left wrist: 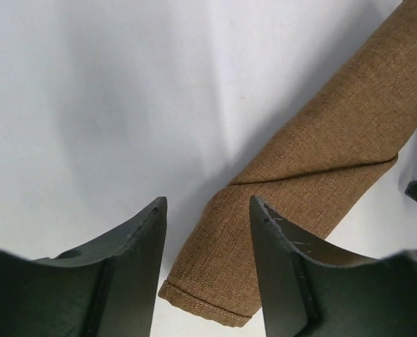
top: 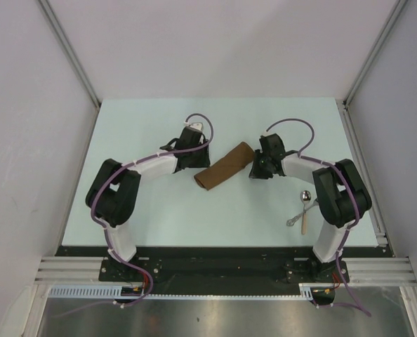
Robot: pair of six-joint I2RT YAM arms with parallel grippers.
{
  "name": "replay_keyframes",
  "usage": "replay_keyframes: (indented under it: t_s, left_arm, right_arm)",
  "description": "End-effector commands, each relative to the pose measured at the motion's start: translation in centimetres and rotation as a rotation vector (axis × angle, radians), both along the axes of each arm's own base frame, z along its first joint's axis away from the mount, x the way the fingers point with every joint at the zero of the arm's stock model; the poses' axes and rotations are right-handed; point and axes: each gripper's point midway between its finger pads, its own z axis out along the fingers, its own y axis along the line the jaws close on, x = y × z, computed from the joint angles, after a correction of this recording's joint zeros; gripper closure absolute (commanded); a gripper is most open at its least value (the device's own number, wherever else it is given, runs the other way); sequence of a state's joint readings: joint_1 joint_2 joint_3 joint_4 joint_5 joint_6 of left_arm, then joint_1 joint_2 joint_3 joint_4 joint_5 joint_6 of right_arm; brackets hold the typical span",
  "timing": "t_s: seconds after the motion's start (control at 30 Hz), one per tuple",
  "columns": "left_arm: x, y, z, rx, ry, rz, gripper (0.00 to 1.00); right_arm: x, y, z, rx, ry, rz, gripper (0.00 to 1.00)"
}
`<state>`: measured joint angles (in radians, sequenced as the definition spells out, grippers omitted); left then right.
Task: Fold the napkin into a case and place the utensils inside
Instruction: Rotate the smaller rectangle-folded napkin at the center of the board.
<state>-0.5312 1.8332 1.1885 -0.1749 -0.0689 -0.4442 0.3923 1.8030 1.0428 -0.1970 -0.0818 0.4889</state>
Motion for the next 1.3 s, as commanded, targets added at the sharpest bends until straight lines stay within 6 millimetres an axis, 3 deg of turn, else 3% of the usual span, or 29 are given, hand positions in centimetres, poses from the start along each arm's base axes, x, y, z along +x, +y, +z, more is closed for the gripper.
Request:
replay_keyframes:
  t_s: [0.0, 0.13, 0.23, 0.3, 0.47, 0.67, 0.87, 1.0, 1.17, 1.2, 1.27]
  left_arm:
    - [-0.4, -0.3, -0.2, -0.025, -0.02, -0.04, 0.43]
    - [-1.9, 0.1, -2.3, -0.021, 0.034, -0.05, 0.4]
    - [-3.3, 0.0, -2.9, -0.06, 0.054, -0.064, 0.45]
    - [-4.5, 0.2, -3.9, -0.093, 0.091, -0.054, 0.5]
    - [-7.0, -1.1, -2.7, -0.282, 0.082, -0.04, 0.52]
    - [-12.1, -3.0, -2.4, -0.446, 0.131, -0.023, 0.51]
    - [-16.2, -3.1, -2.6, -0.519, 0.153, 0.032, 0.5]
    - [-17.7, -3.3, -2.5, -0.537, 0.168, 0.016, 0.45]
    - [-18.3, -4.2, -1.3, -0.562, 0.164, -0.04, 0.34]
    - [-18.4, -3.8, -1.4, -0.53, 0.167, -0.034, 0.34]
    - [-17.0, -2.5, 0.4, -0.485, 0.056, -0.01, 0.28]
  right_arm:
    - [-0.9, 0.1, -0.2, 0.028, 0.031, -0.007, 0.76]
    - [0.0, 0.2, -0.9, 0.02, 0.039, -0.02, 0.76]
    - [1.6, 0.5, -0.7, 0.022, 0.022, -0.018, 0.76]
    - [2.1, 0.7, -1.7, 0.009, 0.039, -0.002, 0.76]
    - [3.9, 1.4, -2.0, -0.005, 0.01, 0.058, 0.76]
    - [4.8, 2.4, -1.1, 0.018, -0.029, 0.127, 0.76]
    - [2.4, 5.4, 0.2, 0.103, -0.039, 0.245, 0.76]
    - [0.9, 7.7, 1.2, 0.181, -0.028, 0.328, 0.76]
    - [0.1, 9.4, 2.8, 0.252, -0.044, 0.41, 0.76]
    - [0.0, 9.2, 2.8, 0.235, -0.037, 0.407, 0.76]
    - [1.0, 8.0, 2.8, 0.165, -0.049, 0.362, 0.76]
